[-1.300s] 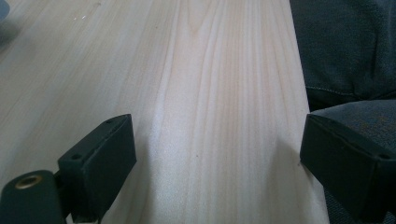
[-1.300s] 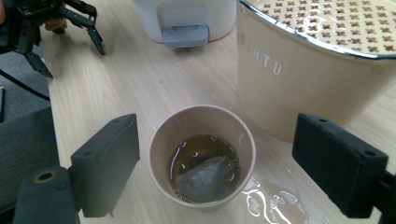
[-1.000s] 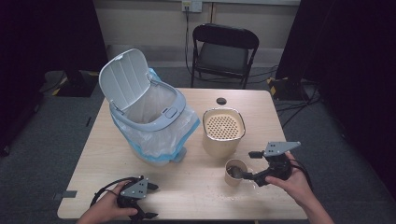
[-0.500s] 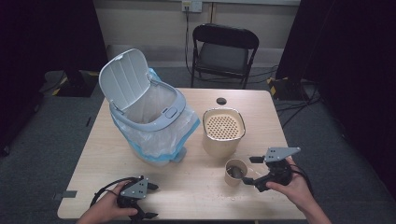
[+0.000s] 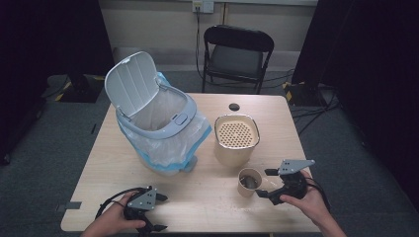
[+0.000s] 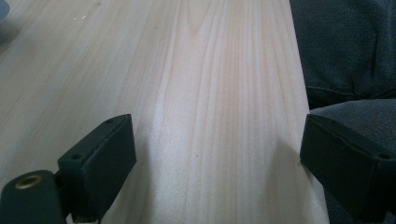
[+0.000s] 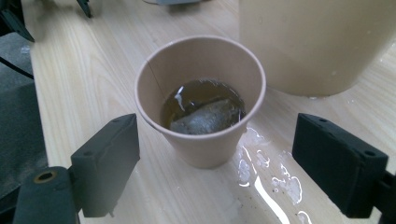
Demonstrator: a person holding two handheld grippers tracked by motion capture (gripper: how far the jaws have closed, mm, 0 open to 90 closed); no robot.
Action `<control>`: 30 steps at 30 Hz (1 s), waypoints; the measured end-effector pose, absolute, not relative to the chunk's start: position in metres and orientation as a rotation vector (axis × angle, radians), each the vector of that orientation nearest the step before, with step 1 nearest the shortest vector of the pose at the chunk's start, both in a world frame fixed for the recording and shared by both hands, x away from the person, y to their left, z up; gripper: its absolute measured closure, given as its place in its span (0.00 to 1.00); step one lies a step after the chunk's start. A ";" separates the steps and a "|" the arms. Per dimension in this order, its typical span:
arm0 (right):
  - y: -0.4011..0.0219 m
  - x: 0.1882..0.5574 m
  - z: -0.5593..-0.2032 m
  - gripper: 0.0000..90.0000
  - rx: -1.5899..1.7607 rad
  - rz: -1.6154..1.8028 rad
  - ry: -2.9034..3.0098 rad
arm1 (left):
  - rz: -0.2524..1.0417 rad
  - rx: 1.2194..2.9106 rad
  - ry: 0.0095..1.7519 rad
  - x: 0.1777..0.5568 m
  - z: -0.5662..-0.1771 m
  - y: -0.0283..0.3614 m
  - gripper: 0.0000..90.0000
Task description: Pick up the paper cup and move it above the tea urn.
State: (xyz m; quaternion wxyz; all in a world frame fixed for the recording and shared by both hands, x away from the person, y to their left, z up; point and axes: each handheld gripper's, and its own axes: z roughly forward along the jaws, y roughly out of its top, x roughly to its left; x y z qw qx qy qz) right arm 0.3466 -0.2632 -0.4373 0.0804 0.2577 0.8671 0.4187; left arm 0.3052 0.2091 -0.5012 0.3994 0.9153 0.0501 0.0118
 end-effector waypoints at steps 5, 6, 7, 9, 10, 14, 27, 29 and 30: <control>-0.263 0.346 -0.445 0.16 0.769 1.250 2.596 | 0.029 2.316 0.128 0.305 -0.501 0.209 0.11; -0.263 0.346 -0.446 0.16 0.765 1.249 2.598 | 0.030 2.316 0.127 0.305 -0.501 0.209 0.11; -0.263 0.346 -0.447 0.16 0.764 1.247 2.597 | 0.030 2.316 0.126 0.305 -0.501 0.209 0.11; -0.262 0.346 -0.450 0.16 0.759 1.240 2.598 | 0.029 2.316 0.128 0.305 -0.501 0.209 0.11; -0.262 0.346 -0.451 0.16 0.756 1.233 2.595 | 0.030 2.316 0.127 0.305 -0.501 0.209 0.11; -0.260 0.347 -0.455 0.16 0.743 1.225 2.595 | 0.030 2.316 0.127 0.305 -0.501 0.209 0.11; -0.250 0.351 -0.467 0.17 0.729 1.233 2.605 | 0.030 2.316 0.127 0.305 -0.501 0.209 0.11; -0.250 0.352 -0.468 0.17 0.743 1.247 2.602 | 0.030 2.316 0.127 0.305 -0.501 0.209 0.11; -0.249 0.354 -0.468 0.17 0.745 1.255 2.600 | 0.030 2.316 0.127 0.305 -0.501 0.209 0.11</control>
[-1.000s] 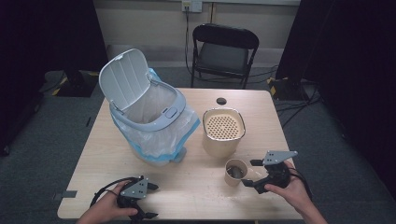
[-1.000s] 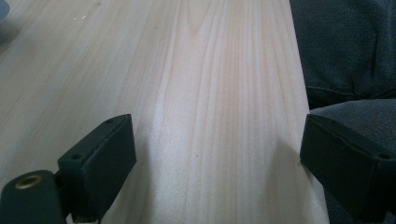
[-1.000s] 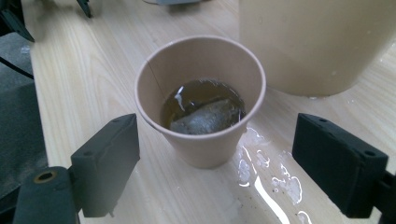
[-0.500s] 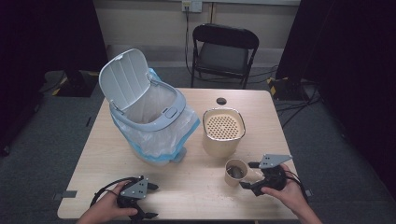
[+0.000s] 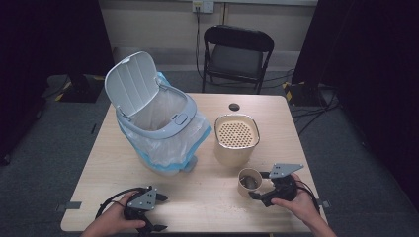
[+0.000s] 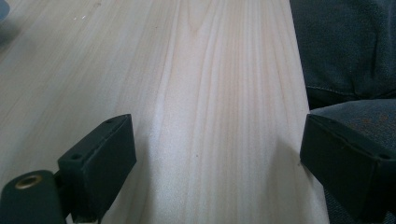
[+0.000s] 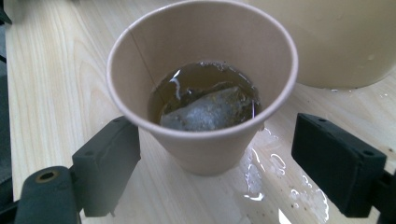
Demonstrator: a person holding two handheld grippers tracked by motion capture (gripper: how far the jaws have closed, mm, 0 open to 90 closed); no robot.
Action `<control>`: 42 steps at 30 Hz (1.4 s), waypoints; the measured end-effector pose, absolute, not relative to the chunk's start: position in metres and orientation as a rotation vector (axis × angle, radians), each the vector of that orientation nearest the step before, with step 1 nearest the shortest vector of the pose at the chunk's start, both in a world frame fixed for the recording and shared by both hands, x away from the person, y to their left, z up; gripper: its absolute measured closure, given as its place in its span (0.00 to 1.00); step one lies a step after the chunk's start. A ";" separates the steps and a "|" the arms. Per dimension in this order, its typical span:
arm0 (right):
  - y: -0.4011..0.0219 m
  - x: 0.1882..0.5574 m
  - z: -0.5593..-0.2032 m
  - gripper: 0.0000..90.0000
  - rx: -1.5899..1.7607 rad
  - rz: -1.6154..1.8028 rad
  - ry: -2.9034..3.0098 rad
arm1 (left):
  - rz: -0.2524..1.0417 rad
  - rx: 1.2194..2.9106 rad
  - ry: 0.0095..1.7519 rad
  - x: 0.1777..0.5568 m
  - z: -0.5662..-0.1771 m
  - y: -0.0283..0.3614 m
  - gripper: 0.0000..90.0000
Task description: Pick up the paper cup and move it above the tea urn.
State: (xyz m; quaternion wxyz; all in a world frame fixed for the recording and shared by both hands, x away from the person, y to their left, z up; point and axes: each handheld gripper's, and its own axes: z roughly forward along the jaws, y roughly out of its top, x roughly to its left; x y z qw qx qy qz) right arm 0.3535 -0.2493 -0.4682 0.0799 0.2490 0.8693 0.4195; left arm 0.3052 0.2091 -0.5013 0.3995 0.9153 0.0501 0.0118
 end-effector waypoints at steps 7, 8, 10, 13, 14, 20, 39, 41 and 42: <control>-0.244 0.358 -0.468 0.17 0.723 1.259 2.619 | 0.029 2.317 0.127 0.305 -0.501 0.209 0.11; -0.243 0.359 -0.469 0.17 0.718 1.266 2.620 | 0.030 2.317 0.127 0.305 -0.501 0.209 0.11; -0.241 0.360 -0.469 0.18 0.720 1.272 2.625 | 0.030 2.317 0.127 0.305 -0.501 0.209 0.11; -0.239 0.361 -0.469 0.17 0.718 1.264 2.623 | 0.029 2.312 0.129 0.305 -0.501 0.209 0.11; -0.239 0.362 -0.470 0.17 0.717 1.273 2.625 | 0.028 2.312 0.129 0.305 -0.501 0.209 0.11; -0.237 0.364 -0.472 0.18 0.716 1.303 2.632 | 0.026 2.310 0.132 0.305 -0.502 0.209 0.11; -0.229 0.366 -0.476 0.25 0.695 1.368 2.647 | 0.026 2.315 0.129 0.306 -0.501 0.209 0.11; -0.229 0.366 -0.476 0.26 0.690 1.368 2.647 | 0.027 2.313 0.130 0.305 -0.501 0.209 0.11; -0.229 0.366 -0.475 0.27 0.688 1.364 2.647 | 0.027 2.313 0.130 0.305 -0.501 0.209 0.11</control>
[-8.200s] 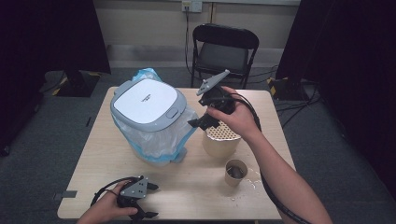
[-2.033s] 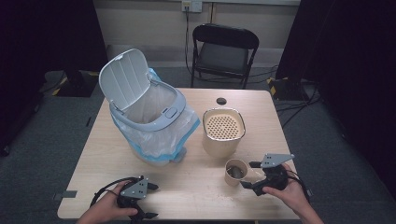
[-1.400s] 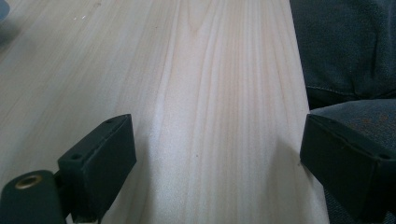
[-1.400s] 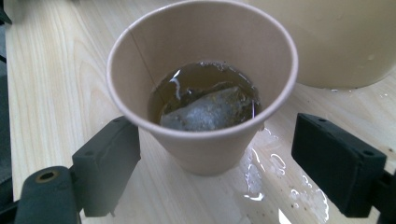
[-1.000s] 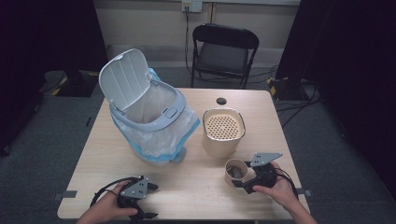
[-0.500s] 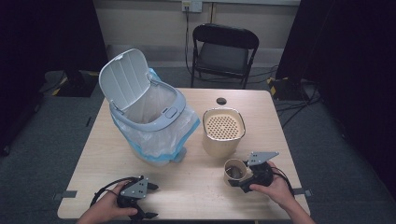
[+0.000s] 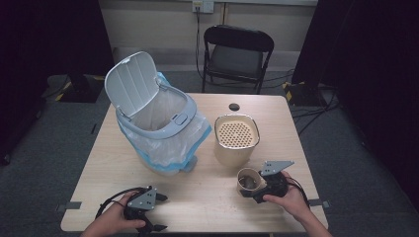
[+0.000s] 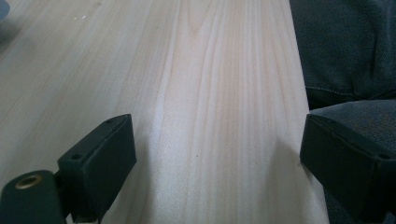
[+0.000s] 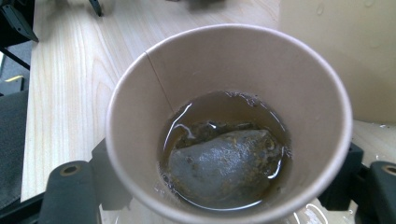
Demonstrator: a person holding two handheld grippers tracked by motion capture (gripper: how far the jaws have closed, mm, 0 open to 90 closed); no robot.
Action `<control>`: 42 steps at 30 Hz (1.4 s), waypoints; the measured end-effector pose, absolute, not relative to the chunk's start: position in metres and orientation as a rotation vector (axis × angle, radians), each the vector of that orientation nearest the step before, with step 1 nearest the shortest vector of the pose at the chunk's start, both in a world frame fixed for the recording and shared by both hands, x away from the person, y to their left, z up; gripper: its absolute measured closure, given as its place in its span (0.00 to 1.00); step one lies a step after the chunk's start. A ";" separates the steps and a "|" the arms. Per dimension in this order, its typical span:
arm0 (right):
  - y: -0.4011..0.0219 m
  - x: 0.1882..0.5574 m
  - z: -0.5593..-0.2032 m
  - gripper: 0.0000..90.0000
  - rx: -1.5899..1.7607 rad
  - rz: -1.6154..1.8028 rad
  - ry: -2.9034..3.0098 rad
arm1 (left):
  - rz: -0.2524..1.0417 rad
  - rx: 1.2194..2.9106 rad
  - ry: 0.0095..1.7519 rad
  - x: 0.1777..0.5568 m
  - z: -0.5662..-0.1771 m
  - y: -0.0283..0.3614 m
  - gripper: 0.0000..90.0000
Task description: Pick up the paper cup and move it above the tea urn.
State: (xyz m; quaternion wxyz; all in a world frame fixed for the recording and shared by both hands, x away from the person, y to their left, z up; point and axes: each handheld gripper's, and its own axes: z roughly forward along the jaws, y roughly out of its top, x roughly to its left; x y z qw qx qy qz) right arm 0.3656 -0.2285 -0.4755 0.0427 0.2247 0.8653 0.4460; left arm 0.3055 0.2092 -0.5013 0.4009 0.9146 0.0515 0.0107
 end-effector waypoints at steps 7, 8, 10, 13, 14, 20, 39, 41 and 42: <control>-0.230 0.365 -0.475 0.28 0.692 1.373 2.642 | 0.028 2.313 0.130 0.305 -0.501 0.209 0.11; -0.230 0.366 -0.475 0.28 0.689 1.372 2.641 | 0.028 2.313 0.130 0.305 -0.501 0.209 0.11; -0.230 0.365 -0.475 0.29 0.685 1.365 2.633 | 0.029 2.312 0.131 0.305 -0.501 0.209 0.11; -0.231 0.365 -0.474 0.29 0.680 1.358 2.635 | 0.030 2.312 0.130 0.305 -0.501 0.209 0.11; -0.231 0.365 -0.474 0.29 0.678 1.355 2.634 | 0.030 2.313 0.130 0.305 -0.501 0.209 0.11; -0.238 0.366 -0.470 0.30 0.696 1.324 2.614 | 0.028 2.312 0.130 0.305 -0.501 0.209 0.11; -0.261 0.383 -0.451 0.30 0.763 1.241 2.567 | 0.026 2.309 0.133 0.305 -0.502 0.209 0.11; -0.263 0.385 -0.448 0.30 0.769 1.238 2.559 | 0.027 2.310 0.133 0.305 -0.502 0.209 0.11; -0.264 0.386 -0.447 0.30 0.770 1.239 2.555 | 0.028 2.314 0.131 0.305 -0.501 0.209 0.11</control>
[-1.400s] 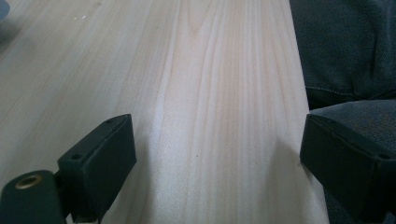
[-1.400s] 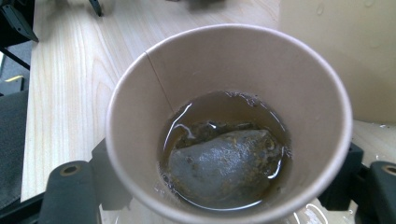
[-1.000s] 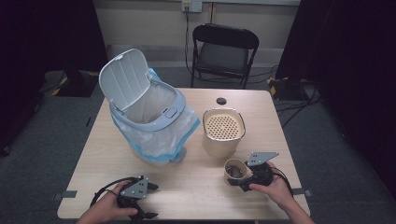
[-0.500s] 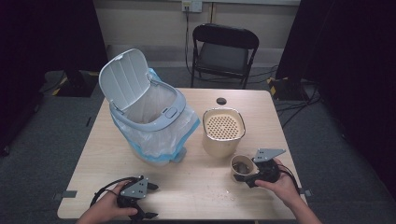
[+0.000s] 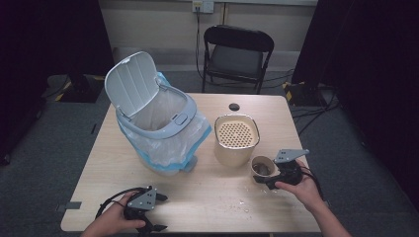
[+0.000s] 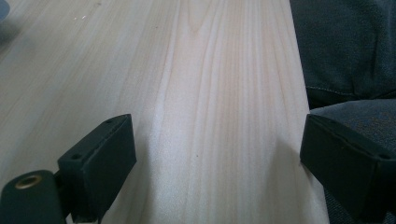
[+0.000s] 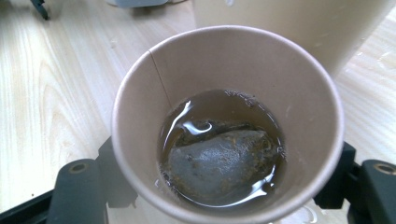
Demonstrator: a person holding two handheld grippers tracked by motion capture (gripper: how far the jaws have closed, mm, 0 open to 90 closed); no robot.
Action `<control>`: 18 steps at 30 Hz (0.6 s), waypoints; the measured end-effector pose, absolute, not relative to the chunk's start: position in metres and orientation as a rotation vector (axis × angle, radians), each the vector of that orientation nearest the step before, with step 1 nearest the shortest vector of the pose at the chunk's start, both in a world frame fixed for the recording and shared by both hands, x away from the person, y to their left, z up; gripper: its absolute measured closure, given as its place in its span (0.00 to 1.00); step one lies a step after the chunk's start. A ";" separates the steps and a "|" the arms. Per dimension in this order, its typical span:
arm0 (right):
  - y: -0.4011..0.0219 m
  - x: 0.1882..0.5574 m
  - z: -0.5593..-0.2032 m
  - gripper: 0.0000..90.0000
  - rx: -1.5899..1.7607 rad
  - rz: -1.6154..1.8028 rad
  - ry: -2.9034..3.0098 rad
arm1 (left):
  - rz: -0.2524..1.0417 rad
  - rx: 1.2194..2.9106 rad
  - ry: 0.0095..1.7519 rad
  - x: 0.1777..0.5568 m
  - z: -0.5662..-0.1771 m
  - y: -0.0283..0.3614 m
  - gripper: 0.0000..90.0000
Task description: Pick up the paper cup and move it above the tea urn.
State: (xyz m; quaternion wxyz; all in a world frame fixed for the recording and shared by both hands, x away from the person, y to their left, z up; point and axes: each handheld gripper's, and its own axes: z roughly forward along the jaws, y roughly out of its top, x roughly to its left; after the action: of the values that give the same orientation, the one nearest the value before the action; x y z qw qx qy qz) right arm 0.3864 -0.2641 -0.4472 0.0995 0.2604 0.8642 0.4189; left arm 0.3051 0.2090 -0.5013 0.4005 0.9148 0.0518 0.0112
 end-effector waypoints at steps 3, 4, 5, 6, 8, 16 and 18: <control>-0.267 0.390 -0.444 0.30 0.780 1.239 2.544 | 0.028 2.315 0.130 0.305 -0.501 0.209 0.11; -0.268 0.391 -0.444 0.30 0.778 1.235 2.541 | 0.029 2.311 0.132 0.305 -0.502 0.209 0.11; -0.269 0.393 -0.442 0.30 0.779 1.234 2.535 | 0.028 2.310 0.132 0.305 -0.502 0.209 0.11; -0.269 0.393 -0.441 0.30 0.784 1.229 2.534 | 0.029 2.311 0.131 0.305 -0.502 0.209 0.11; -0.271 0.395 -0.440 0.30 0.786 1.226 2.531 | 0.028 2.315 0.130 0.305 -0.501 0.209 0.11; -0.277 0.405 -0.433 0.30 0.799 1.205 2.518 | 0.028 2.315 0.130 0.305 -0.501 0.209 0.11; -0.279 0.408 -0.432 0.30 0.805 1.198 2.516 | 0.028 2.315 0.130 0.305 -0.501 0.209 0.11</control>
State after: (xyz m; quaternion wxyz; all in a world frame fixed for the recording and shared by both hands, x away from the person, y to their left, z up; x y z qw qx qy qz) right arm 0.4079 -0.2788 -0.4317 0.1200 0.2755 0.8612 0.4100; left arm 0.3051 0.2090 -0.5013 0.4000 0.9150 0.0514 0.0112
